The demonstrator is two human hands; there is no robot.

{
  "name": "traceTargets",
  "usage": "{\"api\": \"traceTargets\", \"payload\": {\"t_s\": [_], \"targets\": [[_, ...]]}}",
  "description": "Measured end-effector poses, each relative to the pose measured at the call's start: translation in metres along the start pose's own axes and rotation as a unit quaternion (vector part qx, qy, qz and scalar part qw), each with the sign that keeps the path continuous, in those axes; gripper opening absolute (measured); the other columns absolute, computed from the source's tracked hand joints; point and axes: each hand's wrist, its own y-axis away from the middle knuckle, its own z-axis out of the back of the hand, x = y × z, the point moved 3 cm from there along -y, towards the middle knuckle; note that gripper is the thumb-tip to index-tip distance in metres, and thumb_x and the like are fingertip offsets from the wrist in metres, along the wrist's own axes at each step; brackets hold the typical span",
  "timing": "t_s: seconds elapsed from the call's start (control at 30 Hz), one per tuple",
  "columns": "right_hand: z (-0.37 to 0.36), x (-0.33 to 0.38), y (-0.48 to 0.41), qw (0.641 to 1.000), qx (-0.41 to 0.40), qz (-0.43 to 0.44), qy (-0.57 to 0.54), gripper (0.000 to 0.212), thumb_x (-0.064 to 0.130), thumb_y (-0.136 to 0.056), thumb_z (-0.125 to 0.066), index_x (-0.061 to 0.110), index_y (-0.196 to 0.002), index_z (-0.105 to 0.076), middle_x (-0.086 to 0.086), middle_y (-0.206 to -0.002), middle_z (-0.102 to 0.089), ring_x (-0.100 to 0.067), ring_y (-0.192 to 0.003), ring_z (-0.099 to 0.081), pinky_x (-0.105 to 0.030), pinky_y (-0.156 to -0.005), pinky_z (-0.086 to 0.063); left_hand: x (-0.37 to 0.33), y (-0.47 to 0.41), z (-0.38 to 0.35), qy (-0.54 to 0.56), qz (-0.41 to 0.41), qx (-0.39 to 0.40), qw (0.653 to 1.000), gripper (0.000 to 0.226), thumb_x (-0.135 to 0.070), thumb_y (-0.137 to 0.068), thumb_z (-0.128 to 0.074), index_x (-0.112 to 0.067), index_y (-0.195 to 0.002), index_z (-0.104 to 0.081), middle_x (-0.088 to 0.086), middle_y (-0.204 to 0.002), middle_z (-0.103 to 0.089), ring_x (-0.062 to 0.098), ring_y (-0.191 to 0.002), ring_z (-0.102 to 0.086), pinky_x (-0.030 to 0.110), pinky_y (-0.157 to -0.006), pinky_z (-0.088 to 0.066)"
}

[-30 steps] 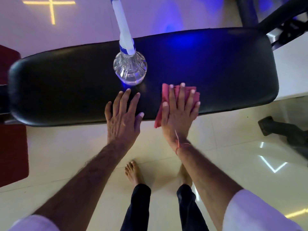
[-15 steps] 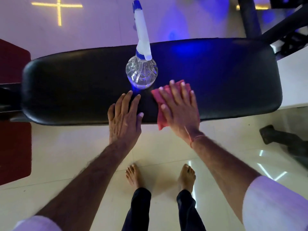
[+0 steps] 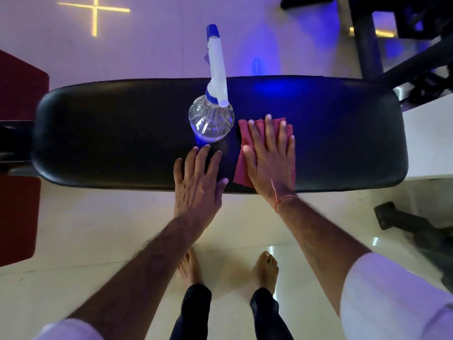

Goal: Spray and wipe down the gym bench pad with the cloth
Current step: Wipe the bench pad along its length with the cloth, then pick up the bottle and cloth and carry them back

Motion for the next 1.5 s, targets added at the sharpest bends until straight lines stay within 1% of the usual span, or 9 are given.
{"api": "traceTargets", "payload": {"t_s": [0.13, 0.3, 0.5, 0.67, 0.83, 0.93, 1.17, 1.33, 1.5], "targets": [[-0.001, -0.032, 0.018, 0.982, 0.045, 0.18, 0.037, 0.067, 0.066, -0.106, -0.018, 0.04, -0.167, -0.008, -0.001, -0.178, 0.0, -0.035, -0.163, 0.0, -0.061, -0.129, -0.012, -0.011, -0.002, -0.005, 0.01, 0.021, -0.01, 1.0, 0.062, -0.042, -0.099, -0.063, -0.016, -0.153, -0.048, 0.014, -0.161, -0.041, 0.037, -0.151, -0.034, 0.063, -0.122, -0.025], [0.011, -0.039, -0.052, 0.999, 0.008, 0.049, 0.022, 0.064, 0.062, -0.108, -0.013, 0.038, -0.167, -0.008, -0.008, -0.177, -0.003, -0.041, -0.162, -0.004, -0.065, -0.128, -0.011, -0.023, -0.006, -0.015, 0.008, 0.056, -0.046, 0.997, 0.059, -0.041, -0.1, -0.062, -0.017, -0.152, -0.05, 0.016, -0.156, -0.044, 0.038, -0.148, -0.038, 0.065, -0.12, -0.027], [0.005, -0.031, -0.04, 0.966, 0.039, 0.251, 0.038, 0.064, 0.06, -0.11, -0.017, 0.035, -0.168, -0.008, -0.005, -0.178, -0.002, -0.037, -0.163, 0.0, -0.061, -0.129, -0.012, -0.044, -0.011, -0.01, 0.049, 0.133, -0.061, 0.988, 0.053, -0.039, -0.1, -0.064, -0.012, -0.145, -0.055, 0.017, -0.152, -0.047, 0.038, -0.146, -0.041, 0.063, -0.119, -0.029], [0.017, -0.026, -0.091, 0.98, 0.045, 0.186, 0.047, 0.062, 0.053, -0.112, -0.015, 0.03, -0.168, -0.003, -0.006, -0.177, 0.003, -0.037, -0.163, 0.002, -0.056, -0.131, -0.004, -0.052, -0.016, -0.005, 0.065, 0.168, -0.056, 0.982, 0.051, -0.037, -0.1, -0.064, -0.009, -0.142, -0.055, 0.014, -0.148, -0.05, 0.035, -0.143, -0.044, 0.057, -0.115, -0.036], [0.028, -0.026, -0.07, 0.962, 0.109, 0.251, 0.01, 0.058, 0.037, -0.115, -0.021, 0.016, -0.168, -0.009, -0.012, -0.176, -0.004, -0.035, -0.163, -0.001, -0.052, -0.132, -0.012, -0.065, -0.018, 0.007, 0.145, 0.243, -0.08, 0.956, 0.046, -0.036, -0.098, -0.067, -0.007, -0.132, -0.054, 0.011, -0.134, -0.054, 0.033, -0.126, -0.054, 0.046, -0.107, -0.043], [0.037, -0.034, -0.059, 0.947, 0.153, 0.282, -0.013, 0.058, 0.032, -0.115, -0.027, 0.015, -0.168, -0.011, -0.01, -0.176, -0.005, -0.03, -0.163, 0.0, -0.049, -0.133, -0.013, -0.071, -0.021, 0.021, 0.209, 0.307, -0.116, 0.921, 0.05, -0.037, -0.098, -0.068, -0.005, -0.131, -0.049, 0.012, -0.127, -0.052, 0.035, -0.117, -0.055, 0.051, -0.096, -0.049], [0.073, -0.032, -0.057, 0.941, 0.174, 0.211, -0.198, 0.051, 0.038, -0.113, -0.031, 0.025, -0.162, -0.037, 0.0, -0.172, -0.029, -0.017, -0.162, -0.017, -0.036, -0.133, -0.015, -0.067, -0.053, 0.05, 0.283, 0.321, -0.204, 0.88, 0.08, -0.049, -0.091, -0.075, -0.017, -0.153, -0.034, 0.004, -0.15, -0.043, 0.022, -0.134, -0.046, 0.039, -0.103, -0.046], [0.097, -0.035, -0.042, 0.934, 0.168, 0.168, -0.267, 0.053, 0.043, -0.11, -0.031, 0.024, -0.158, -0.046, 0.002, -0.169, -0.037, -0.014, -0.16, -0.02, -0.039, -0.131, -0.024, -0.058, -0.079, 0.062, 0.344, 0.309, -0.234, 0.856, 0.032, -0.046, -0.09, -0.077, -0.041, -0.11, -0.053, -0.02, -0.1, -0.06, 0.005, -0.092, -0.062, 0.024, -0.078, -0.053], [0.119, -0.044, -0.026, 0.935, 0.156, 0.134, -0.291, 0.051, 0.045, -0.111, -0.029, 0.029, -0.155, -0.05, 0.005, -0.167, -0.039, -0.003, -0.155, -0.015, -0.042, -0.129, -0.029, -0.062, -0.082, 0.072, 0.357, 0.309, -0.244, 0.847, 0.041, -0.044, -0.094, -0.073, -0.014, -0.121, -0.065, -0.015, -0.091, -0.064, 0.011, -0.085, -0.066, 0.036, -0.081, -0.061]]}}
